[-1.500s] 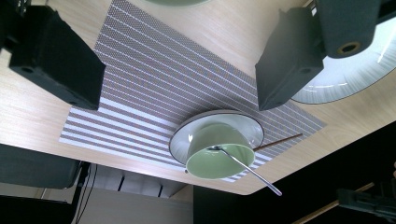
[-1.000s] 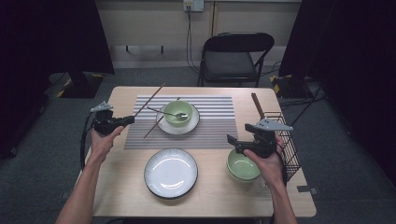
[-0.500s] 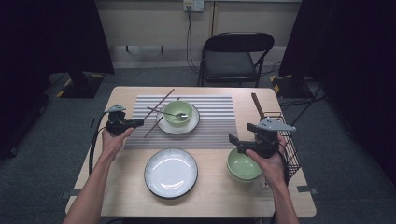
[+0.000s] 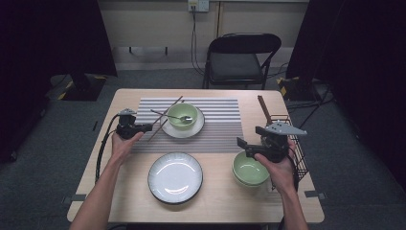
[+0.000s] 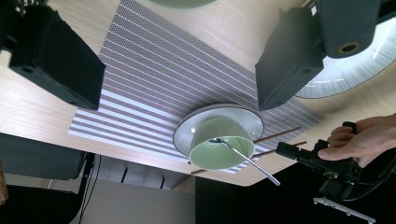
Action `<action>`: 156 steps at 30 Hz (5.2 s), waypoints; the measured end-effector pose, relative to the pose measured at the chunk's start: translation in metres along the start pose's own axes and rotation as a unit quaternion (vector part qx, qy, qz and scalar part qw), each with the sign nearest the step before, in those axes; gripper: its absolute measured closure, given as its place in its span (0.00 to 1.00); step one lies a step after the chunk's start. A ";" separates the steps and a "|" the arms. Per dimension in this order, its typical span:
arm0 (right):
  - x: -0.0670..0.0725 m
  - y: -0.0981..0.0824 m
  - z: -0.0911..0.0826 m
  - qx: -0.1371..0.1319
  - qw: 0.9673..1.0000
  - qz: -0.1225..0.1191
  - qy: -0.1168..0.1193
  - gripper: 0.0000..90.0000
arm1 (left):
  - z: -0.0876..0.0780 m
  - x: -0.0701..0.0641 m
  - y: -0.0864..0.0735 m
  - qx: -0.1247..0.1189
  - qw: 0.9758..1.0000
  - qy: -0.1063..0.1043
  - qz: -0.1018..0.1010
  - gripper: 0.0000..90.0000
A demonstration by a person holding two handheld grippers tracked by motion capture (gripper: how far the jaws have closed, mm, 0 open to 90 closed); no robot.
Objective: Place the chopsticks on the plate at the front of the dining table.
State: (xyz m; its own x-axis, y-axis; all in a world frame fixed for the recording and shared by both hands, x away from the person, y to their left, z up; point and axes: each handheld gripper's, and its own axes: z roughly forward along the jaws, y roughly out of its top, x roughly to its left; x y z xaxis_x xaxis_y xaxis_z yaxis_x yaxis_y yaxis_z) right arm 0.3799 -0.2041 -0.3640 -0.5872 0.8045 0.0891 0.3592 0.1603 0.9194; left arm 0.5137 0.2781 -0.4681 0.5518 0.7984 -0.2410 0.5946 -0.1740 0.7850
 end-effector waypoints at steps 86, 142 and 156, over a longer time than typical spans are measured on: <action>0.011 0.003 0.003 0.000 1.000 -0.008 0.009 0.17 | -0.006 -0.013 -0.017 0.031 0.999 0.009 0.027 0.62; 0.011 0.002 0.004 0.004 1.000 -0.009 0.008 0.17 | 0.001 -0.036 -0.017 0.040 0.997 -0.038 0.050 0.81; 0.012 0.002 0.004 0.004 1.000 -0.009 0.007 0.17 | 0.002 -0.040 -0.018 0.050 0.996 -0.044 0.056 0.76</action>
State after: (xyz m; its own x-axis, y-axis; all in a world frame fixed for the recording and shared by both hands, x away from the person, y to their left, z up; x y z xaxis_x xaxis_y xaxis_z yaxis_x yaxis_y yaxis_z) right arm 0.3768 -0.1918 -0.3626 -0.6043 0.7929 0.0779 0.3535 0.1793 0.9181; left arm 0.4819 0.2480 -0.4738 0.6644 0.7180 -0.2075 0.5794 -0.3194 0.7498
